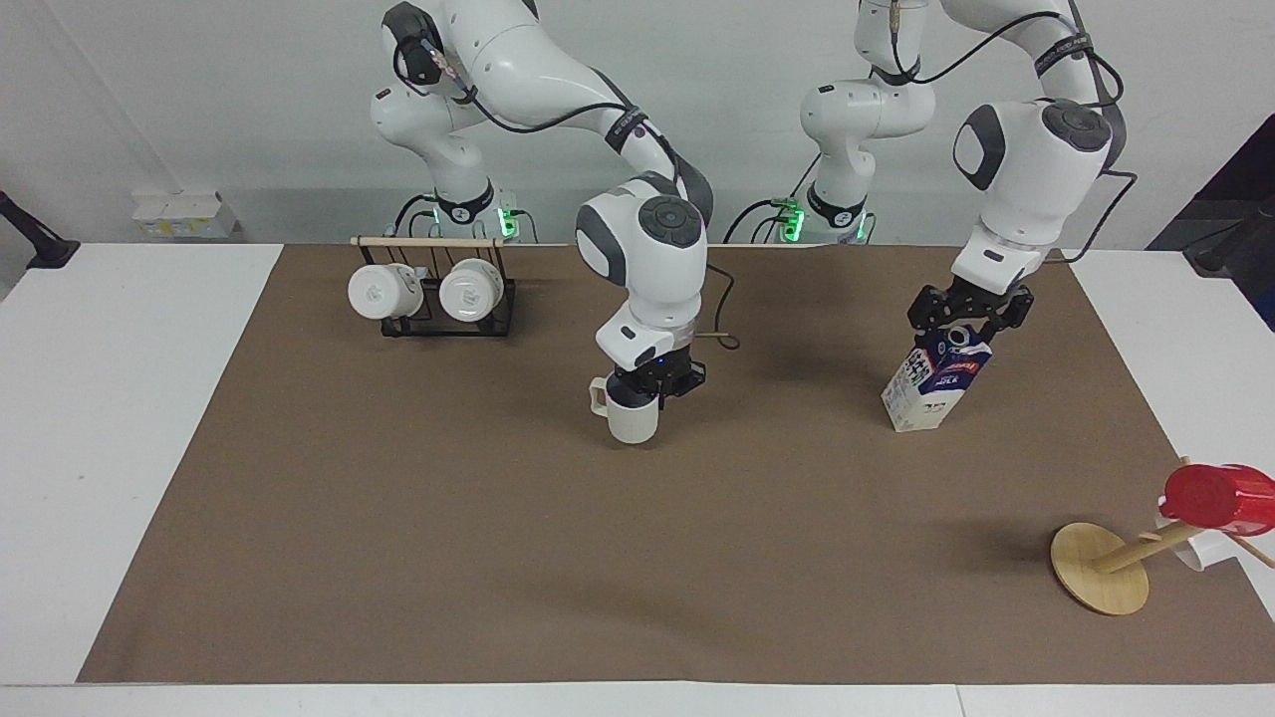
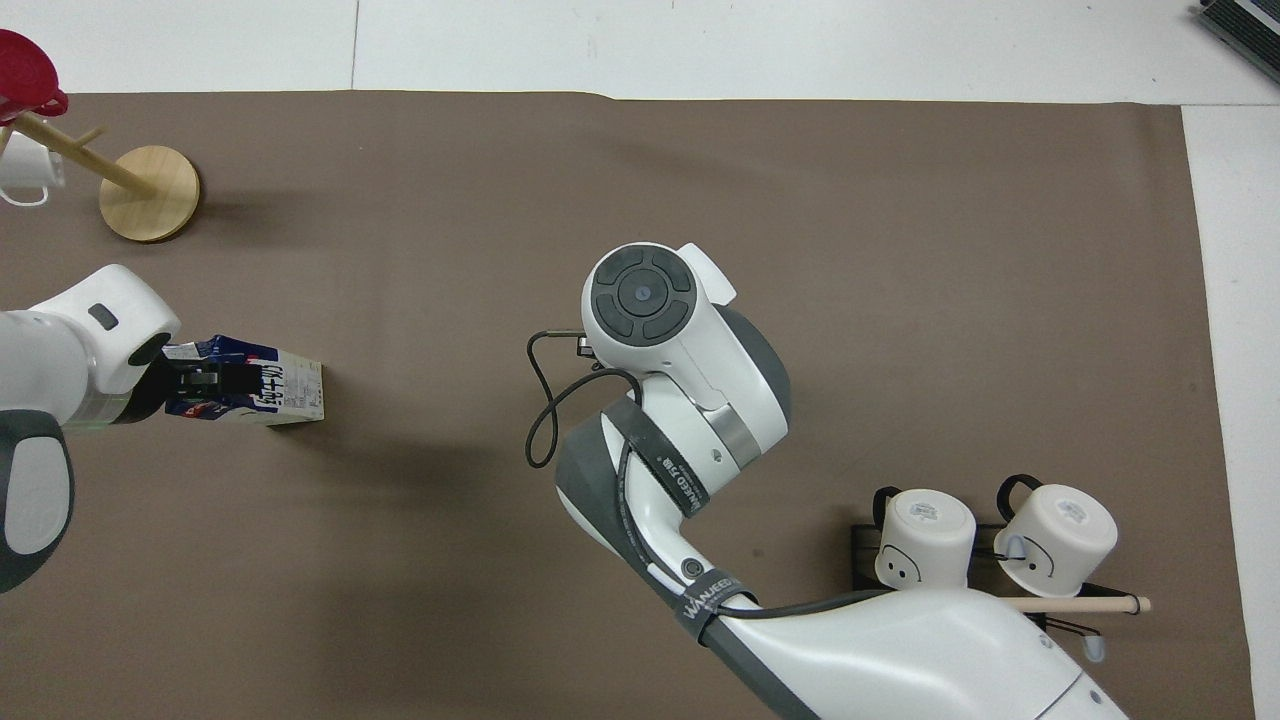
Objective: Place cup and milk on table
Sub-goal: 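Lower the mug onto the table center while the left gripper lifts the carton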
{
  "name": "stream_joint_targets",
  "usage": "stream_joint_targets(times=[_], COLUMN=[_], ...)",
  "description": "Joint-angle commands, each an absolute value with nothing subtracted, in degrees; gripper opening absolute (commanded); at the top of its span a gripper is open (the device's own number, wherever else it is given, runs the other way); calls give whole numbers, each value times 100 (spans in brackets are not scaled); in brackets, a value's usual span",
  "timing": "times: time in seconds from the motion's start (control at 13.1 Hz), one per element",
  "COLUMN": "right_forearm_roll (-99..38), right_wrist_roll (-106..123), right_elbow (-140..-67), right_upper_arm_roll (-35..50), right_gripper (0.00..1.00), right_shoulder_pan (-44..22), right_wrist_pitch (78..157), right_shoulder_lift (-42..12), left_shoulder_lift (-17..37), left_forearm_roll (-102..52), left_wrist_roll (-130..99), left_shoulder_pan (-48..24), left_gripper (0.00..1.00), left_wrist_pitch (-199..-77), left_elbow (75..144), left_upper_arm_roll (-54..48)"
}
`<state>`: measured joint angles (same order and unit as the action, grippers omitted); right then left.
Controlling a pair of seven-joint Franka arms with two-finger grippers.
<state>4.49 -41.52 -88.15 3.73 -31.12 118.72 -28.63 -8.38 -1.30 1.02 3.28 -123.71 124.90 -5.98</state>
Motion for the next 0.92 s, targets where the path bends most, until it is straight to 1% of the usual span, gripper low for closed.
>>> stream_joint_targets(times=[0.0, 0.08, 0.15, 0.23, 0.31, 0.38, 0.46, 0.54, 0.61, 0.69, 0.77, 0.84], right_forearm_roll=[316, 316, 316, 316, 316, 316, 316, 316, 316, 308, 308, 316], right_wrist_roll=[-3806, -3753, -3666, -3648, -3630, -3639, -3647, -3700, -3735, -3770, -3849, -3876], right_elbow=[-9123, -9158, -9158, -9150, -9158, -9141, -9115, -9106, -9071, -9018, -9044, -9061], right_upper_arm_roll=[396, 404, 404, 396, 396, 396, 396, 387, 387, 378, 361, 334], right_gripper=[0, 0, 5, 28, 33, 50, 67, 80, 82, 89, 92, 92], right_shoulder_pan=[-3041, -3032, -3024, -3015, -3015, -3015, -3006, -3015, -3023, -3032, -3024, -2971], right_wrist_pitch=[12094, 12094, 12059, 12024, 12015, 11997, 11980, 11997, 11997, 11988, 11988, 11971], right_shoulder_lift=[-2707, -2698, -2698, -2698, -2698, -2690, -2689, -2689, -2681, -2628, -2471, -2287], left_shoulder_lift=[-844, -844, -835, -835, -835, -835, -835, -826, -826, -791, -765, -756], left_forearm_roll=[-35, -35, -35, -35, -35, -35, -35, -35, -35, -35, -35, -44], left_wrist_roll=[44, 44, 44, 44, 44, 44, 53, 53, 53, 35, 9, -43], left_shoulder_pan=[343, 343, 343, 343, 343, 343, 343, 343, 343, 343, 343, 343], left_gripper=[86, 77, 69, 60, 56, 53, 53, 53, 53, 53, 53, 52], left_wrist_pitch=[-12577, -12603, -12612, -12612, -12612, -12612, -12612, -12586, -12560, -12516, -12498, -12481], left_elbow=[12568, 12568, 12560, 12551, 12551, 12542, 12533, 12525, 12498, 12472, 12419, 12358], left_upper_arm_roll=[-580, -589, -589, -580, -589, -580, -580, -589, -580, -580, -589, -589])
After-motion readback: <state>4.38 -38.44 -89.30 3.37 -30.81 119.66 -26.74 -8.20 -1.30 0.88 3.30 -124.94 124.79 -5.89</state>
